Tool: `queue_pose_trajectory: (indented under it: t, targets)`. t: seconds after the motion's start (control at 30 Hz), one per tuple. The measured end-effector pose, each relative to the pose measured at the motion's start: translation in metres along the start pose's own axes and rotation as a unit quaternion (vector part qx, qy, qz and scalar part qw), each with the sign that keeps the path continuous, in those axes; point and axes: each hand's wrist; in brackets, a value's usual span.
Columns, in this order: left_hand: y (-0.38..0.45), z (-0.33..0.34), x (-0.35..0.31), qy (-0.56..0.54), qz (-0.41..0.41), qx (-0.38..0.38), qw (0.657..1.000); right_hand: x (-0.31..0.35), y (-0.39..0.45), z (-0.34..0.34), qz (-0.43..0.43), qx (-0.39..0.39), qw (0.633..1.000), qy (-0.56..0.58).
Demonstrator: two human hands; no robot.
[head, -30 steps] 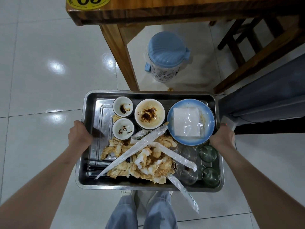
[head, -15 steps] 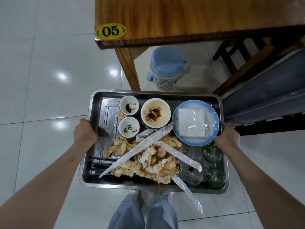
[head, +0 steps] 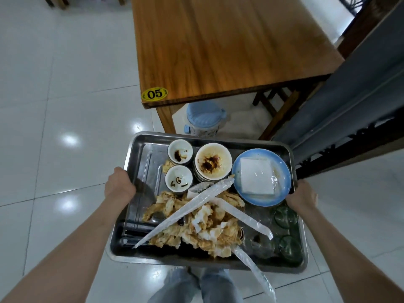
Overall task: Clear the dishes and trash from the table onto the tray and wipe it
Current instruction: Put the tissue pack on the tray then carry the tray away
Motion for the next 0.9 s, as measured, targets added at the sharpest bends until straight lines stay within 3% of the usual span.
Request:
queue_pose_trajectory:
  t: [0.53, 0.9]
  targets:
    - [-0.087, -0.062, -0.009, 0.033, 0.13, -0.006, 0.991, -0.077, -0.145, -0.068, 0.098, -0.053, 0.992, 0.056]
    - [-0.163, -0.044, -0.05, 0.119, 0.298, 0.009, 0.947, -0.198, -0.253, -0.073, 0.219, -0.111, 0.964, 0.106]
Point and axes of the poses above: each hand's wrist, its own y-axis towards the middle knuckle, its own z-axis out of the palm, x = y × z, and after that the axes turned 2 degrees about -z, right-handed
